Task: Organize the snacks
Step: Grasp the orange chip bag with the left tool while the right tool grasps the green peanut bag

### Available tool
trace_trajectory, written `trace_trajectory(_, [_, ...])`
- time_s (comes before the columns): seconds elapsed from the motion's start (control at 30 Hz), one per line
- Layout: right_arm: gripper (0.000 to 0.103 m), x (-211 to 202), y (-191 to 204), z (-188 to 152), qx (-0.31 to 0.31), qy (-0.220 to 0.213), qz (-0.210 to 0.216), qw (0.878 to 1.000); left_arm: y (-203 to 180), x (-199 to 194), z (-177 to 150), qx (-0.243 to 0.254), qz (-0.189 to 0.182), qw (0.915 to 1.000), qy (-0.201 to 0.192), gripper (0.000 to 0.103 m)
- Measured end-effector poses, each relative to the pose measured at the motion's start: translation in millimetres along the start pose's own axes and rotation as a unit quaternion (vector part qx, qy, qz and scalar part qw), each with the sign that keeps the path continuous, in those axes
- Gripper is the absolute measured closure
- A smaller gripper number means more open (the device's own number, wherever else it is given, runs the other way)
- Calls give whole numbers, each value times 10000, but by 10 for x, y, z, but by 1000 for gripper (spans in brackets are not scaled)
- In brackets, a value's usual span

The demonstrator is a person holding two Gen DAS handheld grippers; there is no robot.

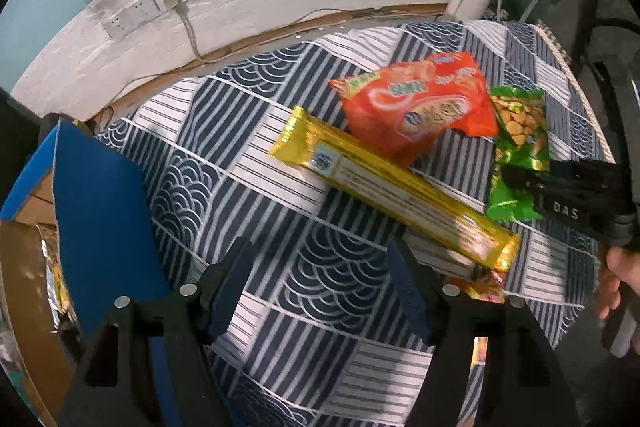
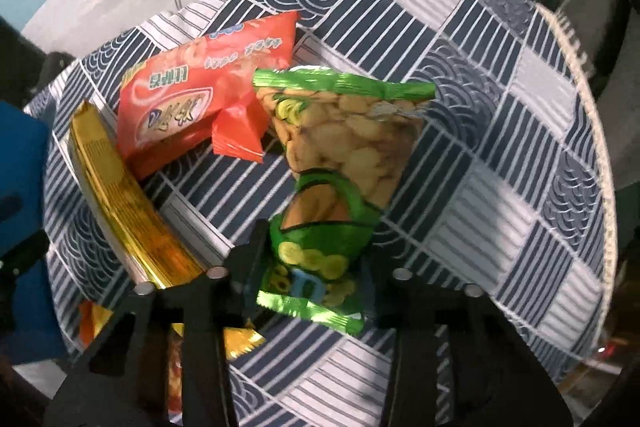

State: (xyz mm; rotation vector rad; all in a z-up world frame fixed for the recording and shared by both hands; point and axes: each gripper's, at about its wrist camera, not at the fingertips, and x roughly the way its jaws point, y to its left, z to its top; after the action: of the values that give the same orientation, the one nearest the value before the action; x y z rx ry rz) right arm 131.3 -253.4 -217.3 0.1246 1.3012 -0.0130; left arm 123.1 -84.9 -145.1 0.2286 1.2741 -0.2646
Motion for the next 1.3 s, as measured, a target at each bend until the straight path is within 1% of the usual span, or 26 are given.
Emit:
trace_trajectory(0.07, [67, -44, -55, -42, 11, -40, -3, 10000, -66, -37, -55, 69, -73, 9999, -4, 28])
trace_trajectory(0.13, [68, -89, -119, -95, 36, -62, 19, 10000, -147, -76, -108, 178, -137, 9997, -15, 27])
trace_trajectory(0.2, [70, -138, -189, -157, 71, -95, 50, 9999, -234, -111, -151, 308, -225, 9993, -26, 27])
trace_trajectory(0.27, [70, -210, -250, -244, 59, -124, 71, 9999, -321, -132, -184, 415, -358, 9985, -14, 22])
trace_trajectory(0.3, [70, -262, -281, -316, 31, -152, 61, 9999, -354, -135, -202, 433, -414, 9982, -5, 21])
trace_trajectory(0.37, [71, -324, -300, -392, -55, -203, 14, 9998, -385, -126, -224, 435, -469, 9979, 56, 21])
trace_trajectory(0.57, [71, -477, -363, -613, -286, -226, -30, 9993, -504, -31, -317, 239, -840, 9955, 354, 21])
trace_trajectory(0.63, [70, -508, -392, -687, -324, -211, -45, 9992, -548, 17, -353, 189, -913, 9946, 447, 21])
trace_trajectory(0.8, [70, -441, -353, -719, -308, -127, 9, 9994, -676, 161, -433, 126, -1039, 9920, 704, 21])
trace_trajectory(0.87, [70, -389, -347, -693, -275, -82, 37, 9996, -729, 213, -449, 146, -1007, 9919, 761, 21])
trace_trajectory(1.0, [70, -301, -370, -683, -218, 4, 95, 9997, -836, 301, -462, 247, -980, 9916, 808, 21])
trace_trajectory(1.03, [68, -268, -379, -677, -203, 31, 77, 9998, -860, 323, -470, 280, -980, 9914, 819, 21])
trace_trajectory(1.1, [67, -244, -399, -665, -163, 28, 96, 9998, -895, 357, -480, 336, -974, 9912, 833, 21])
trace_trajectory(1.13, [66, -226, -408, -655, -138, 48, 126, 9998, -909, 375, -489, 366, -999, 9908, 839, 28])
trace_trajectory(1.17, [65, -206, -417, -647, -109, 73, 156, 9998, -914, 392, -497, 377, -1014, 9905, 854, 40])
trace_trajectory(1.2, [63, -179, -424, -639, -83, 96, 176, 9998, -914, 413, -511, 361, -1076, 9895, 895, 46])
trace_trajectory(1.23, [63, -160, -427, -635, -79, 115, 183, 9997, -913, 422, -516, 323, -1121, 9890, 905, 50])
trace_trajectory(1.3, [61, -106, -437, -626, -52, 139, 182, 9997, -900, 397, -526, 315, -1077, 9904, 809, 54])
